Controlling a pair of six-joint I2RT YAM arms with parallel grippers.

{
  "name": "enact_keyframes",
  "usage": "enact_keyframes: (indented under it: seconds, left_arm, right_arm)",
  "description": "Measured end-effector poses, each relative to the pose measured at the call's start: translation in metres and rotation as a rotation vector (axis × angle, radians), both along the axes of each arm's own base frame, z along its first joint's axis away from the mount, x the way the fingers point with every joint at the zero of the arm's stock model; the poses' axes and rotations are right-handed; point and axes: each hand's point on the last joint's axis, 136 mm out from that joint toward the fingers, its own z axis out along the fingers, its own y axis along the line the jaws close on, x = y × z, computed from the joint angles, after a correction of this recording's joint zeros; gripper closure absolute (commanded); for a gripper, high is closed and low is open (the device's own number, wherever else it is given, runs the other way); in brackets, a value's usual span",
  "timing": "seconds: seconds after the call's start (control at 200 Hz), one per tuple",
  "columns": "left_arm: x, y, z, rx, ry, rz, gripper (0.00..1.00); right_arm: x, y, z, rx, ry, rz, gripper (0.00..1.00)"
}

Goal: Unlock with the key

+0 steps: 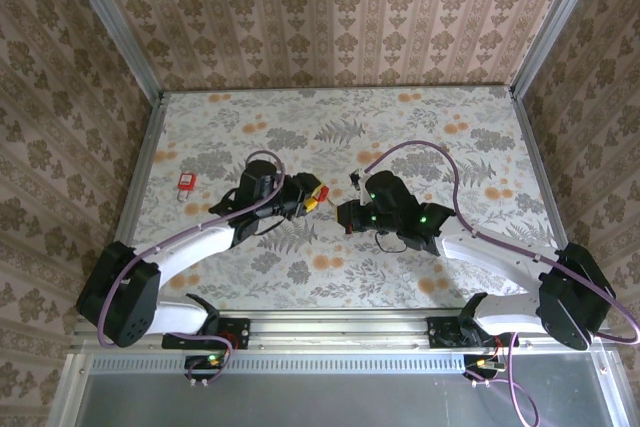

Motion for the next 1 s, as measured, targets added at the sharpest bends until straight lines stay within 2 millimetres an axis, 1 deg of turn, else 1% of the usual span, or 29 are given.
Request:
enact_keyframes:
  seconds: [0.145,0.825,1.0]
  left_arm:
    - [-0.004,-0.002,-0.003,0.005,0.004,-0.008,0.99]
    - [-0.0028,-0.0014,-0.0029,0.007,0.0,-0.002,1.0]
    - [-0.004,-0.0005,-0.0061,0.01,0.006,-0.002,1.0]
  right_arm:
    - [0.0004,0.0011,-0.0012,0.005,0.008,-0.002,1.0]
    - [0.0019,0.0039,-0.0032,0.019,0.02,0.0,1.0]
    - [0.0004,0.0022,-0.0079,0.013,0.03,-0.002,1.0]
